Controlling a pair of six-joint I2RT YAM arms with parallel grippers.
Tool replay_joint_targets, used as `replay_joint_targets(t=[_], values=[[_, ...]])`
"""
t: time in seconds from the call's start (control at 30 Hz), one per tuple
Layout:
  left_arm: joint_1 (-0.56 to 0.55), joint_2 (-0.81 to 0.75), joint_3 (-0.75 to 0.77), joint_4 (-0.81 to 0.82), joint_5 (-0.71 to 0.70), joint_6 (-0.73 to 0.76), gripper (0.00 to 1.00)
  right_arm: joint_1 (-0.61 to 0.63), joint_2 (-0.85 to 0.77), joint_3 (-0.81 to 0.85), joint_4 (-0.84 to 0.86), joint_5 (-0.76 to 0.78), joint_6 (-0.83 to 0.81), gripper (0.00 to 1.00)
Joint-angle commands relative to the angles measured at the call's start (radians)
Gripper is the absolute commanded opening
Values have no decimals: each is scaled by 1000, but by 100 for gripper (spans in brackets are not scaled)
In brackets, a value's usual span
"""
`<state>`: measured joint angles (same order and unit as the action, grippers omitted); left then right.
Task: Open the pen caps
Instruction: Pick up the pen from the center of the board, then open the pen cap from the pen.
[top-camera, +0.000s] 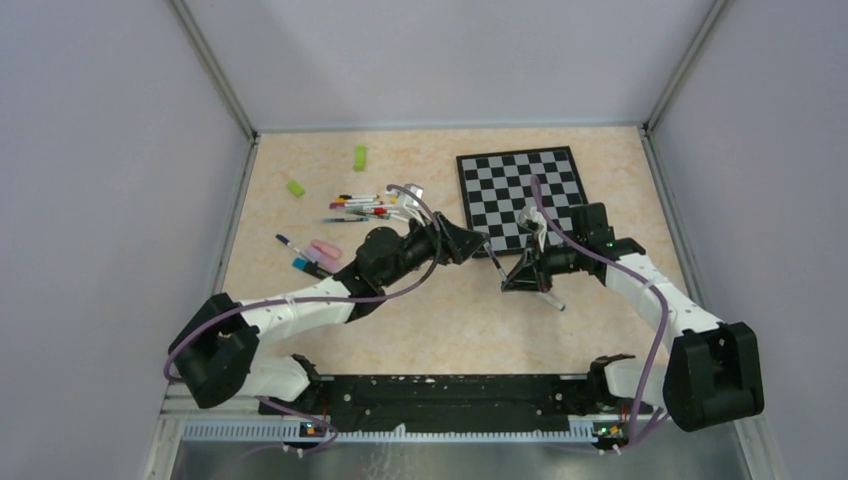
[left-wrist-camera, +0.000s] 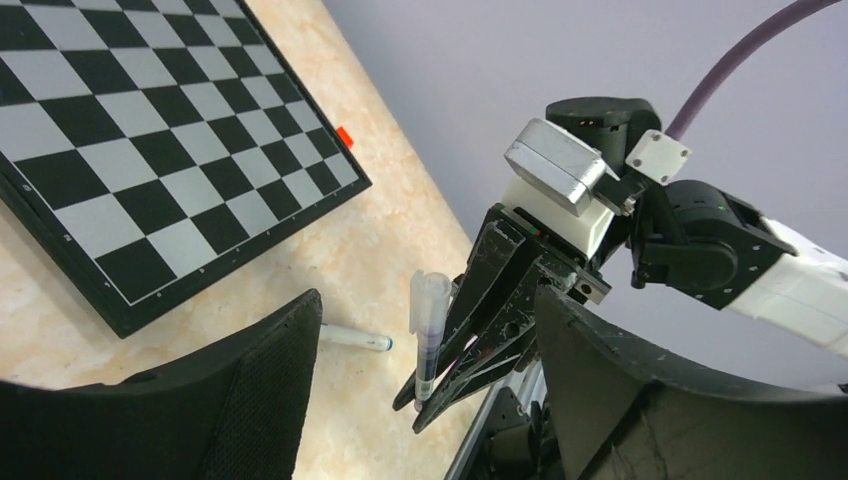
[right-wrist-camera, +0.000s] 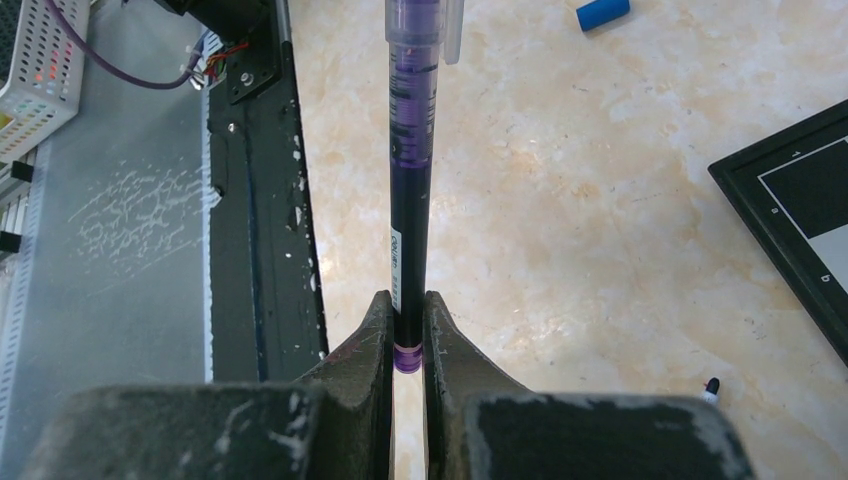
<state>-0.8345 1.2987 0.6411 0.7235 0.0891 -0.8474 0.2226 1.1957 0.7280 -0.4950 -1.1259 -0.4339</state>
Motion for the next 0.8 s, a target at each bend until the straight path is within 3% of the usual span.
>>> replay_joint_targets(t=[0.0, 0.33, 0.47, 0.57, 0.67, 0.7, 0.77], values=[[-36, 65, 117, -131, -37, -7, 77, 6, 13, 45, -2, -2, -43, 0], [-76, 151, 216, -223, -95, -6, 44, 6, 25, 45, 2, 8, -37, 0], [-80, 155, 216, -225, -118, -6, 22, 6, 31, 45, 1, 8, -35, 0], [-81, 156, 214, -223, -118, -3, 0, 7, 31, 45, 1, 6, -33, 0], [-81, 149, 207, -212, -121, 6, 0, 7, 31, 45, 4, -2, -27, 0], [-81, 147, 203, -208, -120, 8, 0, 6, 30, 45, 14, -13, -15, 5], [-81, 148, 196, -195, -110, 6, 0, 6, 26, 47, 23, -49, 7, 27]])
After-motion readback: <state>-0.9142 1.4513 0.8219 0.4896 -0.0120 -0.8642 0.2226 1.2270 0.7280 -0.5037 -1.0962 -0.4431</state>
